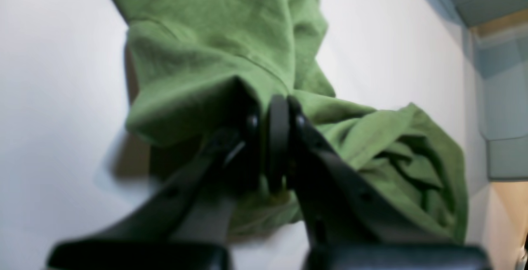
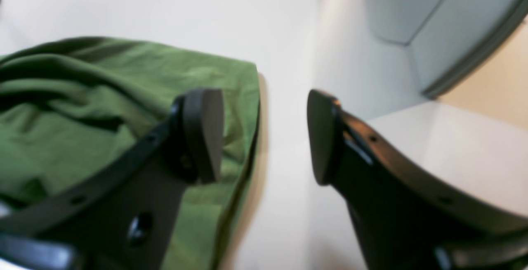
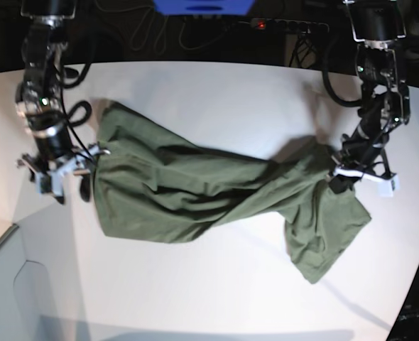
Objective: Layout the t-shirt on the table in an organized manner, then fold the t-shirt properly
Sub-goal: 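Lower the shirt onto the table and release it with the right gripper, then regrasp the shirt edge with the right gripper and lift it with both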
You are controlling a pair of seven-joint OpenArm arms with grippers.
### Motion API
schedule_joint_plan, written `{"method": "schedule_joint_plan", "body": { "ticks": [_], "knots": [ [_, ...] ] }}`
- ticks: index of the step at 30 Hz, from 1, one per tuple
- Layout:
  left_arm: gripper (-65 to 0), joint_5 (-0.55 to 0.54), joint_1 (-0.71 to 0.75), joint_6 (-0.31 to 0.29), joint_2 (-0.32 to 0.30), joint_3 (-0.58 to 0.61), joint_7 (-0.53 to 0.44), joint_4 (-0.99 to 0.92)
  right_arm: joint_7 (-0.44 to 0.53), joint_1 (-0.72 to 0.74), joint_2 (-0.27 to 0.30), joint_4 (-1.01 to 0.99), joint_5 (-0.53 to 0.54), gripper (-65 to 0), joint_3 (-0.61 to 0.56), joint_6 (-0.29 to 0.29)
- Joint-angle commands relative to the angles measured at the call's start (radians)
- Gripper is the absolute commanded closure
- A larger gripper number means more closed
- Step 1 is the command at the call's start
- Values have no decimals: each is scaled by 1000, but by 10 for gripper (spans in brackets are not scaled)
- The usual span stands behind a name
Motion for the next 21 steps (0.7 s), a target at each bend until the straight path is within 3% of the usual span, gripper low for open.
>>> {"method": "schedule_joint_plan", "body": {
  "ticks": [1,5,8,16,21],
  "knots": [
    [-1,-13,-7,-11,-8,-4,-18,17,-4,54,6,-5,11,-327,-16,35],
    [-1,-7,17,-12,-17,-30,-14,23,-148,235,4,-149,11,-327,-68,82],
    [-1,-13,36,-12,-40,-25,-14,19,-194,364,4,-327,11,-326,-94,136],
    [-1,-13,42,-12,-44,-27,-14,17,-191,591,-2,-723,11,-326,-91,144],
    [-1,-13,40,-12,-42,-22,-14,17,-115,614,-2,-770,8,-326,-90,139]
  ]
}}
